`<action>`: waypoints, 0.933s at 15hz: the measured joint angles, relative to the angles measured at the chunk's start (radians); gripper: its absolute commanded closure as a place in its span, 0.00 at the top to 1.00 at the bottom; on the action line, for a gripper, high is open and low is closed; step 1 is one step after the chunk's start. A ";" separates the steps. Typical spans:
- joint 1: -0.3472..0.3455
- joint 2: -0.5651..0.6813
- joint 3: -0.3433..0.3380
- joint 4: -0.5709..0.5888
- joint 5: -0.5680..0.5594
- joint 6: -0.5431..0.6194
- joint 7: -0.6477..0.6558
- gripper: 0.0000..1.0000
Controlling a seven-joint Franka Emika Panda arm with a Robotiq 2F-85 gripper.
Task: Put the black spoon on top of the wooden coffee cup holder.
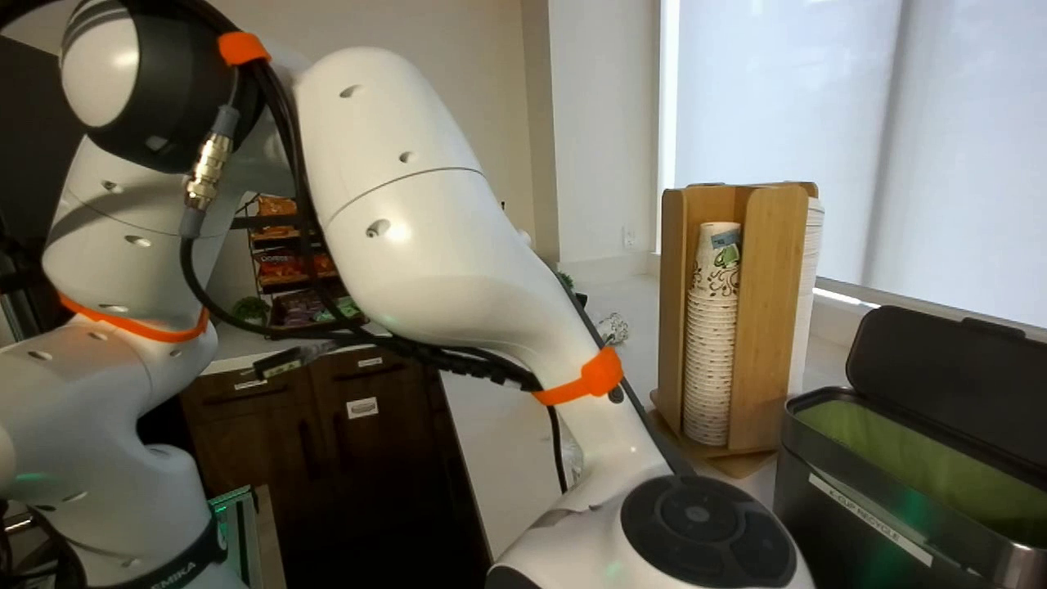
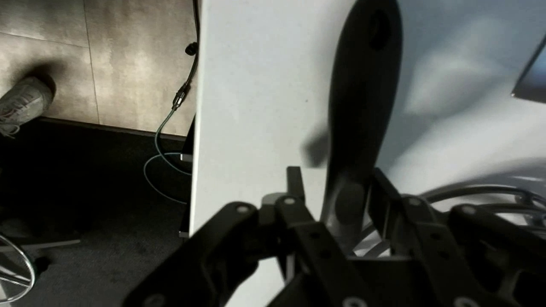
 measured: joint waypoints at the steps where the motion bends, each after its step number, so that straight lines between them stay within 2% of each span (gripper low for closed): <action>1: 0.001 -0.001 -0.003 0.004 0.000 0.000 0.001 0.06; 4: 0.021 -0.006 -0.043 0.008 -0.004 0.000 0.019 0.06; 9: 0.108 -0.029 -0.183 -0.005 -0.017 0.000 0.068 0.06; 14: 0.147 -0.193 -0.229 -0.079 -0.017 0.019 0.063 0.06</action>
